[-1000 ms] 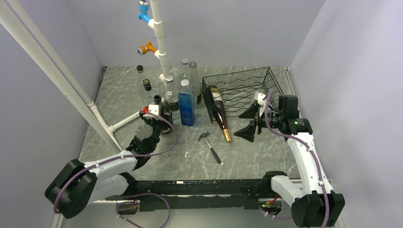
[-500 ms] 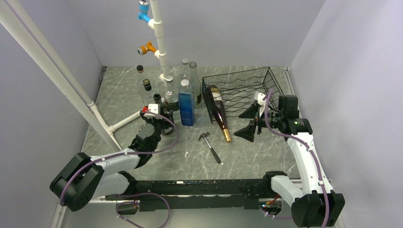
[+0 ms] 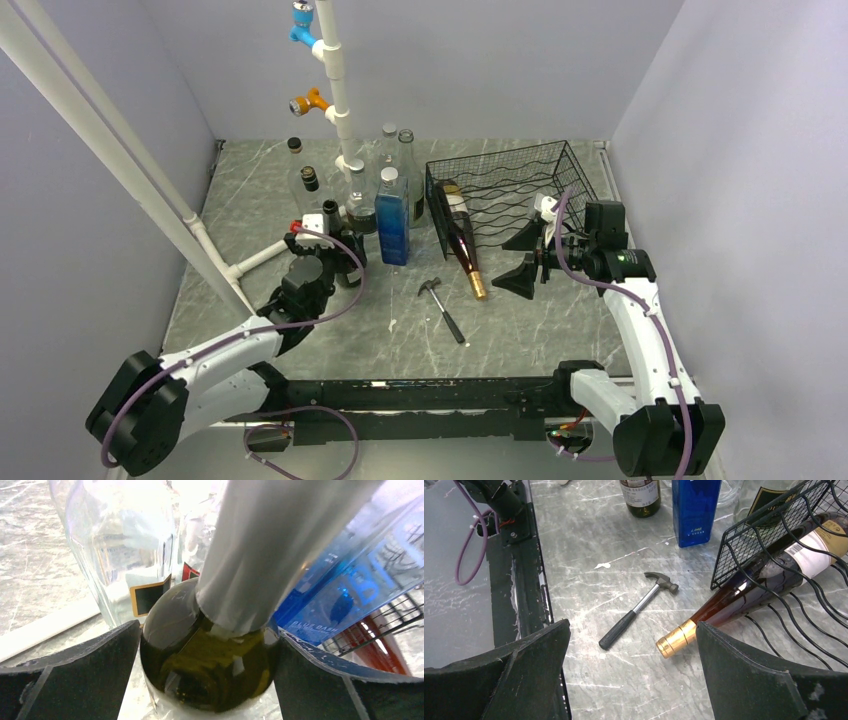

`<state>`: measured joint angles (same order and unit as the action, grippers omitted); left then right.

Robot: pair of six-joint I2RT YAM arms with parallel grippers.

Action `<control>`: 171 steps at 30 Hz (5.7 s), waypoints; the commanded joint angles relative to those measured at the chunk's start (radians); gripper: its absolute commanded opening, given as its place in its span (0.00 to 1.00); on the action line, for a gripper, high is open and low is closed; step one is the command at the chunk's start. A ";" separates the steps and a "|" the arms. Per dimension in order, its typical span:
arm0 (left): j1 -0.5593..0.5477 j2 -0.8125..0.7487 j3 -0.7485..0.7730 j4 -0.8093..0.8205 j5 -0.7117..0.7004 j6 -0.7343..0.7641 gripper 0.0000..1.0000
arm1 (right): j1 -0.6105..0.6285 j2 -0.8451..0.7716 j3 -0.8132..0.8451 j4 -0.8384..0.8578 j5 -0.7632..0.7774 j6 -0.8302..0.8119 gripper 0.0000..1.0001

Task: Take the wine bottle off the wine rack
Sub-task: Place the wine bottle at the center of the board, then pick up the wine bottle from the wine rack.

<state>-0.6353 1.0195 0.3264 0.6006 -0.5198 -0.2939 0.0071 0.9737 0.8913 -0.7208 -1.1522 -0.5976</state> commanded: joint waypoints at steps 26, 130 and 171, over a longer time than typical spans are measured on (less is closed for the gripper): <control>0.002 -0.301 0.234 -0.543 0.243 -0.028 0.99 | -0.002 0.038 -0.007 0.022 0.001 -0.037 1.00; -0.371 -0.082 0.219 -0.322 0.708 0.070 0.99 | 0.249 0.127 -0.149 0.030 0.957 0.093 0.00; -0.495 0.686 0.433 0.310 0.307 0.686 0.78 | 0.170 -0.008 -0.056 -0.323 0.923 -0.064 0.00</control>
<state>-1.1275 1.6665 0.6918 0.8139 -0.0895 0.3687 0.1749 1.0092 0.7849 -0.9482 -0.1917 -0.6086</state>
